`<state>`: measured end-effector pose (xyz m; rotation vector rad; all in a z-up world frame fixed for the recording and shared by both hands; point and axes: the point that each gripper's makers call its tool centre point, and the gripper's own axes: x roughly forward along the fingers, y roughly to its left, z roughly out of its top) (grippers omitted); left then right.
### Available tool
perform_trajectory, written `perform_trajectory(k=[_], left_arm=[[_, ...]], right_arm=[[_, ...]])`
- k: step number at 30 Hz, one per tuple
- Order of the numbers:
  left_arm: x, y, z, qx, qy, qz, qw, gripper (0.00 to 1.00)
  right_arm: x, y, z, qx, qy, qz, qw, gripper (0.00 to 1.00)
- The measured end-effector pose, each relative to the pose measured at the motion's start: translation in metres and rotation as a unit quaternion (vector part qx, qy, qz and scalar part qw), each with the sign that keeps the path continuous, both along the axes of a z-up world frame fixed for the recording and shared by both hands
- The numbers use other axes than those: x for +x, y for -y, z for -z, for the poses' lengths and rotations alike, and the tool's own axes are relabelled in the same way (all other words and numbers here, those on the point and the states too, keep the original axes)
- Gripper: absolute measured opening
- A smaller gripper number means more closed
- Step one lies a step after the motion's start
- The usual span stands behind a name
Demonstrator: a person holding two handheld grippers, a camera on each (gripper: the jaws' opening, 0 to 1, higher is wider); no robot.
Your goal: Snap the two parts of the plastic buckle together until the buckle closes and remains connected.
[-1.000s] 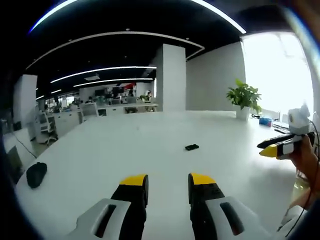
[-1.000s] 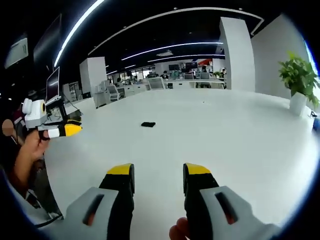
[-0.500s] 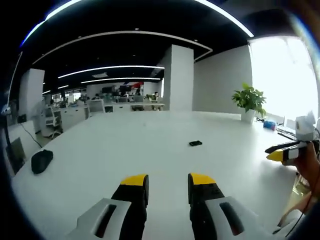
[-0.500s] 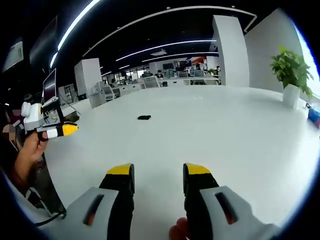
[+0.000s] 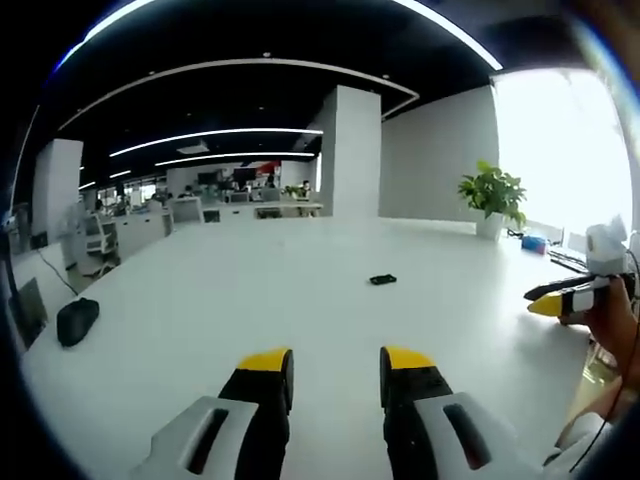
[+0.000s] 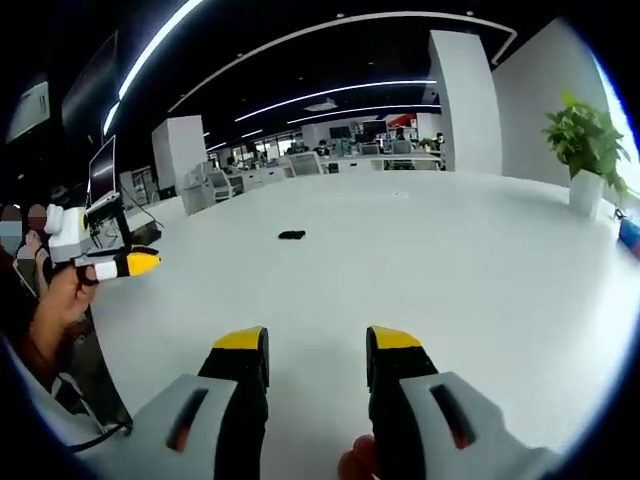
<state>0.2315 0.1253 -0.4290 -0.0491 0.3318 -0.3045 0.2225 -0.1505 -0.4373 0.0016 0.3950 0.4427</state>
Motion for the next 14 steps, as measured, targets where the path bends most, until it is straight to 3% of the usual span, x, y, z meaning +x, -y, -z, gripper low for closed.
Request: perform_trajectory(k=[14], left_arm=[[0.0009,0.0097,0.0001,0.004,0.000,0.009,0.9999,0.36]], right_arm=[[0.0034,0.0017,0.0016,0.000,0.000,-0.006,1.0000,0.39]])
